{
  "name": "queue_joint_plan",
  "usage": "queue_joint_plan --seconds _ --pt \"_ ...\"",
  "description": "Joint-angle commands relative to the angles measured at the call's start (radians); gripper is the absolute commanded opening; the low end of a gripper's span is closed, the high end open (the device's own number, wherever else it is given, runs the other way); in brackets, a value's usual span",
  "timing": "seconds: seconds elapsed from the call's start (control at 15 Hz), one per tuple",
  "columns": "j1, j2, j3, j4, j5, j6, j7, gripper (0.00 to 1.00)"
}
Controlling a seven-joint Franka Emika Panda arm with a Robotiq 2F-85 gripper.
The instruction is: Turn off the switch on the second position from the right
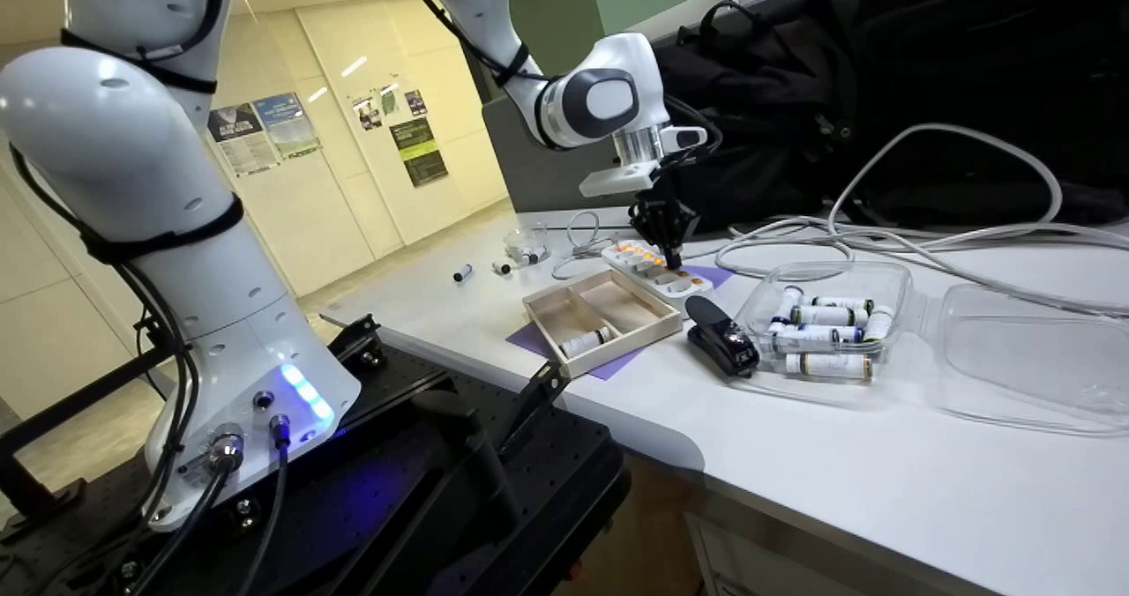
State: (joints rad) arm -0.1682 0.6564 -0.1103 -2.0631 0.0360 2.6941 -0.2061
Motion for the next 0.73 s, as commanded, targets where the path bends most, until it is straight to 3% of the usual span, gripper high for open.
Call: queue_joint_plan --seconds 0.0,0.07,0.13,0.4,0.47,0.53,0.67 --pt "0.020 -0.113 0.008 0.022 -0.017 -0.178 0.062 0.00" --pt "0.018 -0.138 0.015 0.038 -0.010 -0.236 0.060 0.06" --pt "0.022 -0.168 0.009 0.059 -0.013 -0.308 0.067 0.26" --pt "0.009 -0.255 -0.008 0.136 -0.021 -0.555 0.064 0.54" --pt "0.009 -0.225 0.011 0.109 -0.005 -0.472 0.031 0.60" --pt "0.006 -0.244 0.008 0.114 -0.004 -0.494 0.027 0.41" --pt "0.005 -0.242 0.010 0.110 -0.004 -0.489 0.024 0.55"
